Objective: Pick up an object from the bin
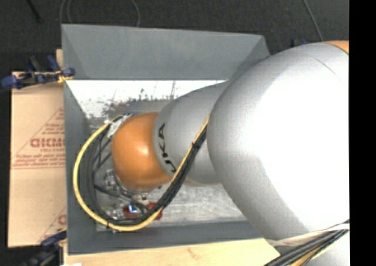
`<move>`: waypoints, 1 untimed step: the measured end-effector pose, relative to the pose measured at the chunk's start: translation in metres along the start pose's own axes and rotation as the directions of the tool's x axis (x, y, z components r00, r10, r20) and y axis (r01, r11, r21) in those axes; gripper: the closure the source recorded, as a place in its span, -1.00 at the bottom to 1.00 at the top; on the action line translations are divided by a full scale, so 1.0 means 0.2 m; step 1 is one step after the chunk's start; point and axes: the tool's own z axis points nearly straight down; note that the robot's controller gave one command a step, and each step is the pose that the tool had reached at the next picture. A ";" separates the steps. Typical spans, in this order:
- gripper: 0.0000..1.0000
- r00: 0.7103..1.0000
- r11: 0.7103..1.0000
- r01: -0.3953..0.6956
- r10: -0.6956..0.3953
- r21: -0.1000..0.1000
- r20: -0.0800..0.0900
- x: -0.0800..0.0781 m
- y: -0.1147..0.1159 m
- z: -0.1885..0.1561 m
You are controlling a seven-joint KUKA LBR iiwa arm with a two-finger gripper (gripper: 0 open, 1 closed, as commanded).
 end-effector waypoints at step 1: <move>1.00 1.000 1.000 -0.002 0.002 -0.004 -0.008 0.01 0.01 0.00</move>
Offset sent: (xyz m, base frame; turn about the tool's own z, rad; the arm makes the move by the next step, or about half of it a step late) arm 0.0000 0.0000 0.0000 0.0000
